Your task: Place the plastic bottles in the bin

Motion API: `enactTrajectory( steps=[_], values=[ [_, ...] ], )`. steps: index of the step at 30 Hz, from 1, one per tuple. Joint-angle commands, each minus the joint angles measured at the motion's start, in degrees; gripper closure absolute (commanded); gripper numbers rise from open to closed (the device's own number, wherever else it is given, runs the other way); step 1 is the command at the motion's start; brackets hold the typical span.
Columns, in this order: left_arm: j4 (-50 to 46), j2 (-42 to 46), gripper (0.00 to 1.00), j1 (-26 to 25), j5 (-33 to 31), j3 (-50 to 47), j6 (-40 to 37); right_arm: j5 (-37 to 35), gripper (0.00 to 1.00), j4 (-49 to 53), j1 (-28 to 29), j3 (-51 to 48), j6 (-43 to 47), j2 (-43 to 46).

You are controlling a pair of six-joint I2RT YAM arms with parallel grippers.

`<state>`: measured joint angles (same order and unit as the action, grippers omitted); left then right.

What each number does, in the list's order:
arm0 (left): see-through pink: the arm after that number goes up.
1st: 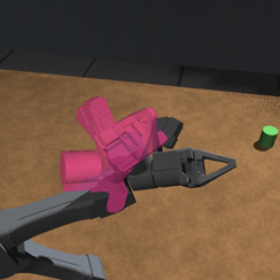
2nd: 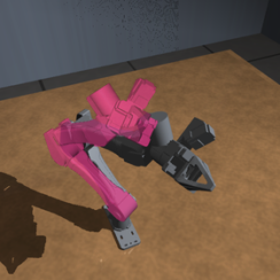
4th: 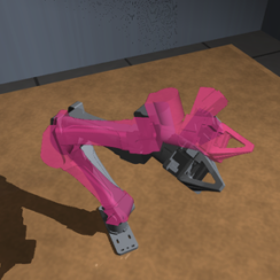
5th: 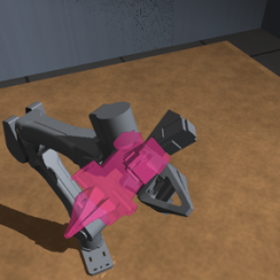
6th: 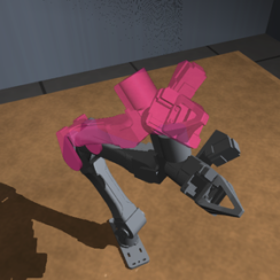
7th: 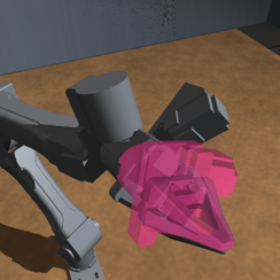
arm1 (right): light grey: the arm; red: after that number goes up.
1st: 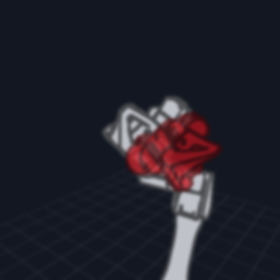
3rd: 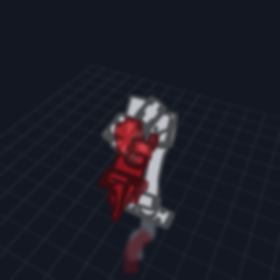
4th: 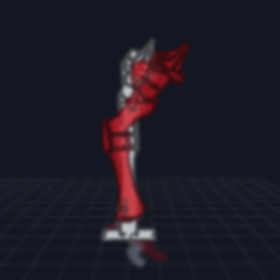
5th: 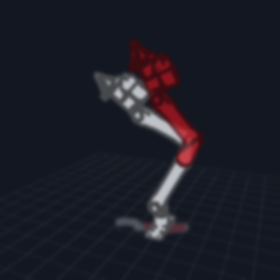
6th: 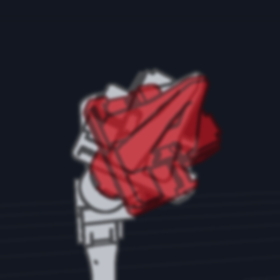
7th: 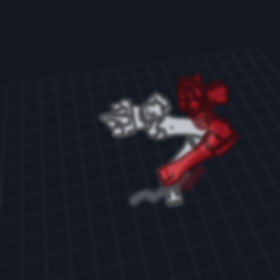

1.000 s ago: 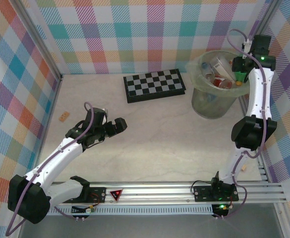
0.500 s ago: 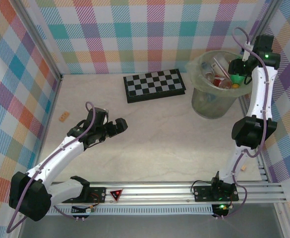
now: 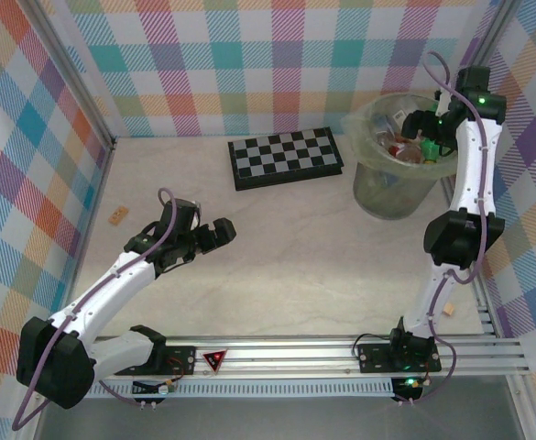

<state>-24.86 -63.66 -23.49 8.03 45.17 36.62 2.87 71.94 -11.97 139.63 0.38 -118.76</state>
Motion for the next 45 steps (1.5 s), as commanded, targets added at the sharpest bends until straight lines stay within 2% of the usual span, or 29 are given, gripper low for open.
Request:
enactTrajectory(
  steps=[1,9,21,28,31,34,36,40,45],
  values=[
    [1.0,-0.4,0.0,0.5,0.7,0.1,0.1,-1.3,0.04,0.4,-0.4,1.4,-1.1,2.8],
    [0.6,-0.4,0.0,0.5,0.6,0.6,-0.3,-3.7,0.04,-0.6,-0.7,3.0,-2.0,5.4],
    [-2.2,-0.3,0.0,0.5,-1.0,3.4,-3.8,3.2,0.04,-4.1,-0.6,-2.4,-3.6,14.2],
    [-3.8,0.3,0.0,0.5,-4.1,5.6,-6.4,12.2,0.04,-14.5,1.0,-19.6,-6.0,26.1],
    [-4.7,1.1,0.0,0.6,-6.9,6.5,-7.7,12.9,0.04,-18.1,3.3,-26.6,-4.9,30.9],
    [-5.8,2.3,0.0,0.5,-10.3,7.2,-10.0,15.9,0.02,-25.8,6.5,-37.5,-3.2,38.5],
    [-6.7,3.3,0.0,0.6,-13.4,7.6,-11.4,16.9,0.01,-28.8,8.7,-43.3,-2.1,42.8],
    [-8.4,5.4,0.0,0.7,-22.1,8.0,-14.7,12.7,0.01,-30.9,15.6,-52.1,1.4,48.7],
    [-7.5,7.4,0.0,0.8,-34.7,5.9,-20.4,9.2,0.01,-42.9,21.1,-71.4,3.6,56.8]
  ],
)
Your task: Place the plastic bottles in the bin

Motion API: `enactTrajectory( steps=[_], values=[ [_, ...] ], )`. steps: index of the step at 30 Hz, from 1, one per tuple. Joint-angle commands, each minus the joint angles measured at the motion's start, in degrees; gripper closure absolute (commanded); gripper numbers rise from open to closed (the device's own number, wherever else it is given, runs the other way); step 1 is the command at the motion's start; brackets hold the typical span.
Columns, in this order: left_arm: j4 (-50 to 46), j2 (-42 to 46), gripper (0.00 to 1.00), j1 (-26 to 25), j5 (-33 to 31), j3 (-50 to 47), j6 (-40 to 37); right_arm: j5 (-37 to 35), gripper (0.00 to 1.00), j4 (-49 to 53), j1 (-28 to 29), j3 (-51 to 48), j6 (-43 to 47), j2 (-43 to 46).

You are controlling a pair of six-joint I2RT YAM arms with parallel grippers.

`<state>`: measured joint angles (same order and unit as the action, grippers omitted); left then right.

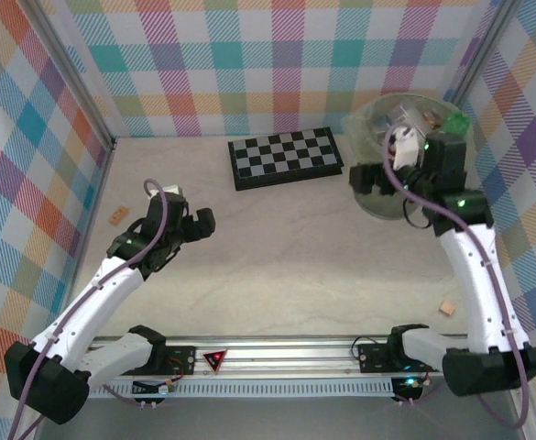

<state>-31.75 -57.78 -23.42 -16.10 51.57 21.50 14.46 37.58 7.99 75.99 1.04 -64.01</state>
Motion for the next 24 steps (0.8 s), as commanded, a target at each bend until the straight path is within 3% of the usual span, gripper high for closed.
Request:
enactTrajectory(
  steps=[1,4,8,17,24],
  values=[
    [0.4,1.9,0.0,0.8,-13.8,-1.7,-6.7,-3.3,0.01,-11.4,1.2,-11.8,3.1,3.2],
    [5.3,3.4,0.0,1.5,-21.7,-5.7,-11.2,-6.8,0.01,-18.2,1.4,-21.2,1.1,5.1],
    [16.5,5.5,0.0,3.3,-26.4,-13.3,-17.4,-11.3,0.01,-28.9,1.5,-31.7,-1.6,4.2],
    [51.4,4.7,0.0,8.9,-22.2,-32.5,-26.4,-20.8,0.01,-51.0,1.5,-44.6,-1.7,-7.4],
    [70.0,-8.6,0.0,12.6,-15.4,-36.3,-25.6,-22.8,0.01,-64.7,1.4,-47.0,-1.1,-16.3]
  ],
)
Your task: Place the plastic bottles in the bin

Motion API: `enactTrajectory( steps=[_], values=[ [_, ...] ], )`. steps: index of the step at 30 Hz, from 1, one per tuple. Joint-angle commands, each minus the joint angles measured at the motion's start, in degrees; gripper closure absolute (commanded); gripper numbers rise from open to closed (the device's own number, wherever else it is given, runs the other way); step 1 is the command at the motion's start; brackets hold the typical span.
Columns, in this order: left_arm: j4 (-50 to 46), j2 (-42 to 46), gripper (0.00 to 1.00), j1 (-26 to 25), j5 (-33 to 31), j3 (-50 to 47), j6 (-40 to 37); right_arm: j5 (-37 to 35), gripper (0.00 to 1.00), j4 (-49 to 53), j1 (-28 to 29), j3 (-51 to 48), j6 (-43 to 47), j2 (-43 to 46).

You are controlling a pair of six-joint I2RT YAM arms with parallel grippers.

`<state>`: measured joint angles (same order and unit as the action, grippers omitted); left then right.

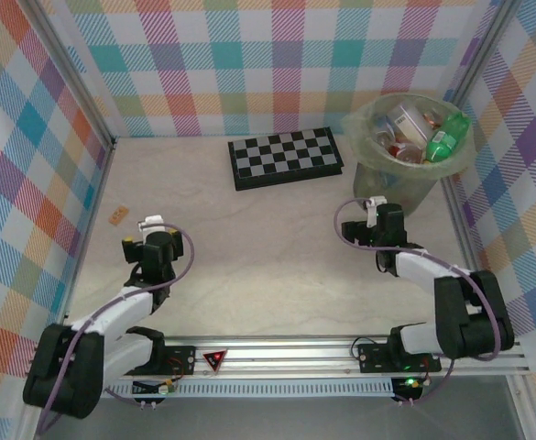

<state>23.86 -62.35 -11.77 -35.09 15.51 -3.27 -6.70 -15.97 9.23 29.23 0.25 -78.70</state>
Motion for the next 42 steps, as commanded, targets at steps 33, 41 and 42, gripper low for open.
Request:
enactTrajectory(
  steps=[33,41,42],
  values=[
    [28.0,-28.3,0.0,4.9,17.2,6.9,2.7,3.3,0.01,-31.8,-8.0,-5.9,-1.6,-9.2],
    [28.0,-28.3,0.0,4.9,17.1,6.9,2.7,3.3,0.01,-31.4,-7.9,-5.7,-1.6,-9.4],
    [28.0,-28.3,0.0,4.9,17.1,6.9,2.7,3.6,0.01,-31.3,-8.0,-5.5,-1.7,-9.4]
  ],
)
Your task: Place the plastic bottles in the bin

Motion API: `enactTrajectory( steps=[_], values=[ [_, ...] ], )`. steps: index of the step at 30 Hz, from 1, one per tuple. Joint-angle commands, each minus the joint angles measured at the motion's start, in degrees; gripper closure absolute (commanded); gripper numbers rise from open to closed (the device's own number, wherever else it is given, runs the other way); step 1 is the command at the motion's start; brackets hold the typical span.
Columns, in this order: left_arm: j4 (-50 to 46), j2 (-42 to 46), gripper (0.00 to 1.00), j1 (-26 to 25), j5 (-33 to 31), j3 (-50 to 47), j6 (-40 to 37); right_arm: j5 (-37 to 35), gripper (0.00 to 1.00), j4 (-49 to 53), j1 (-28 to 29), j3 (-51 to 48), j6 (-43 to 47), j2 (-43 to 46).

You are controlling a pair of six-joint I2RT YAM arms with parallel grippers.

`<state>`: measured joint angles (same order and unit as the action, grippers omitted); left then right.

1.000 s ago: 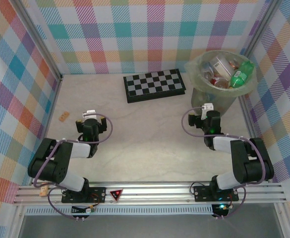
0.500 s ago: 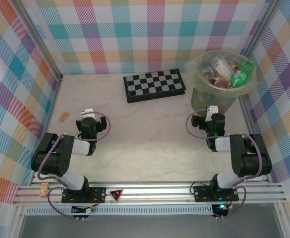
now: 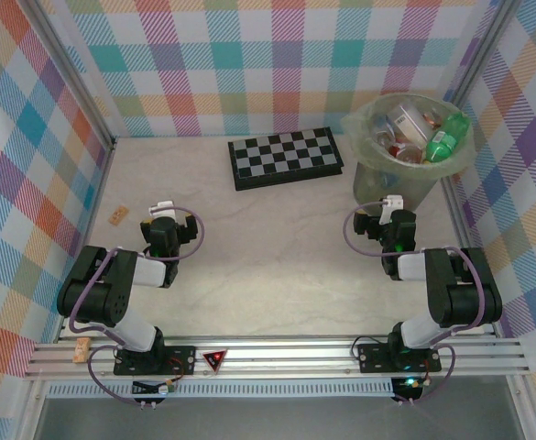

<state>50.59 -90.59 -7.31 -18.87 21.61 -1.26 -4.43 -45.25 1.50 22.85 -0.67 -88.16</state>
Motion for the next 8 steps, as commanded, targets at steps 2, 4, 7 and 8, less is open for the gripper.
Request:
enactTrajectory(
  steps=[2,4,7,8],
  values=[
    [1.3,0.0,0.0,0.4,0.9,0.9,0.7,1.3,0.01,-1.9,-0.3,0.9,-0.7,0.0],
    [1.3,0.0,0.0,0.4,0.9,0.8,0.6,1.3,0.01,-1.9,-0.3,0.9,-0.8,0.0],
    [1.3,0.0,0.0,0.4,0.9,0.9,0.6,1.3,0.01,-2.3,-0.4,0.6,-0.7,0.2],
    [1.3,0.0,0.0,0.5,0.9,0.9,0.7,1.2,0.01,-2.5,-0.3,0.4,-0.8,0.3]
  ],
)
